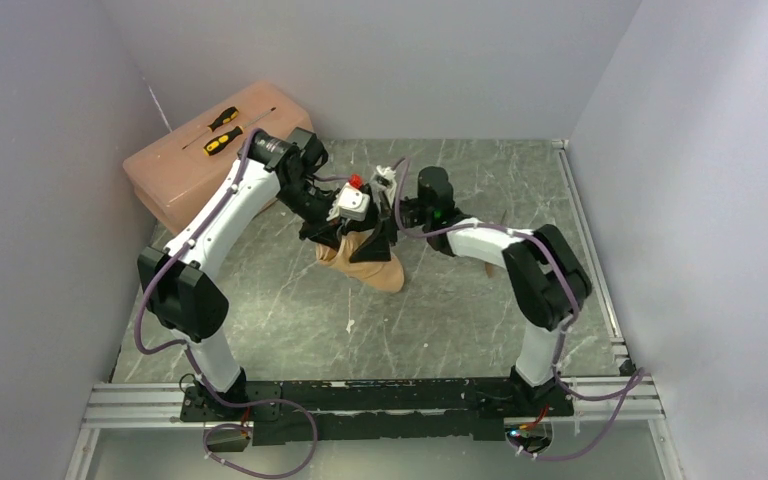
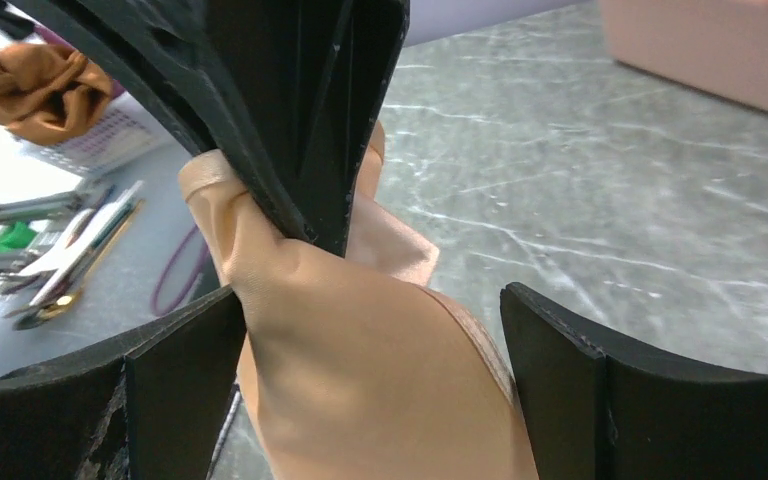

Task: Fold the napkin into a case and place the utensils inside
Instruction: Turn over the napkin at the center of the board.

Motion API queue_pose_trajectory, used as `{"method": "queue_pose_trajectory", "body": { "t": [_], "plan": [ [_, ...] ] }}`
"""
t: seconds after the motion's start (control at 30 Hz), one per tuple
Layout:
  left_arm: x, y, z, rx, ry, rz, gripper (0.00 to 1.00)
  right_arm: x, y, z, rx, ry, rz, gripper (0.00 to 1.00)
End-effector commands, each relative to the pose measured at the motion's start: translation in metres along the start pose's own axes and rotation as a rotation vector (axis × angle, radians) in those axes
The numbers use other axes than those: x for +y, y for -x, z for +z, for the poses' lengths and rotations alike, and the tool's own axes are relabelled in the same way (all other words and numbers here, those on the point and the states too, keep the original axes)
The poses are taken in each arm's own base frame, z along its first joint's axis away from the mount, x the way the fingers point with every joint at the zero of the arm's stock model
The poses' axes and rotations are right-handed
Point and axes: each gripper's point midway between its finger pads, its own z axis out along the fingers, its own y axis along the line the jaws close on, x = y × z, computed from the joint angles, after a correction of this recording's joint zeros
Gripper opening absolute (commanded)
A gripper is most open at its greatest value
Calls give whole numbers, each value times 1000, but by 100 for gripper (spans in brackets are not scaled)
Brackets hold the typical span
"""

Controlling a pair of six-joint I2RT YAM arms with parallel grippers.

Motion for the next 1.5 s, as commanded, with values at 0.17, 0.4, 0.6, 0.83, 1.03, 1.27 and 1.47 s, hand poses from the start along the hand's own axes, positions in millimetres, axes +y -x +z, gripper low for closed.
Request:
{"method": "queue_pose_trajectory", "body": {
  "t": [0.17,0.4,0.6,0.83,1.03,1.27,1.47],
  "plan": [
    [-44,19,-13,-58,-105,-36,3,43,3,-6,-50,231,24,100],
    [-42,20,-15,-55,-98,-29,3,57,-14,-9,-26,236,90,100],
    [-40,24,-19,-62,-81,-37,3,54,-27,-11,16,250,149,97],
    [-28,14,-16,-104,-95,-154,3,38,-29,-28,-1,193,245,100],
    [-34,-6,9,-126,-184,-267,3,11,-31,-41,37,173,349,100],
    [-35,-16,26,-167,-256,-375,3,-30,-34,-55,79,146,494,100],
    [-37,-29,36,-165,-296,-448,3,-89,0,-72,54,93,507,100]
  ]
}}
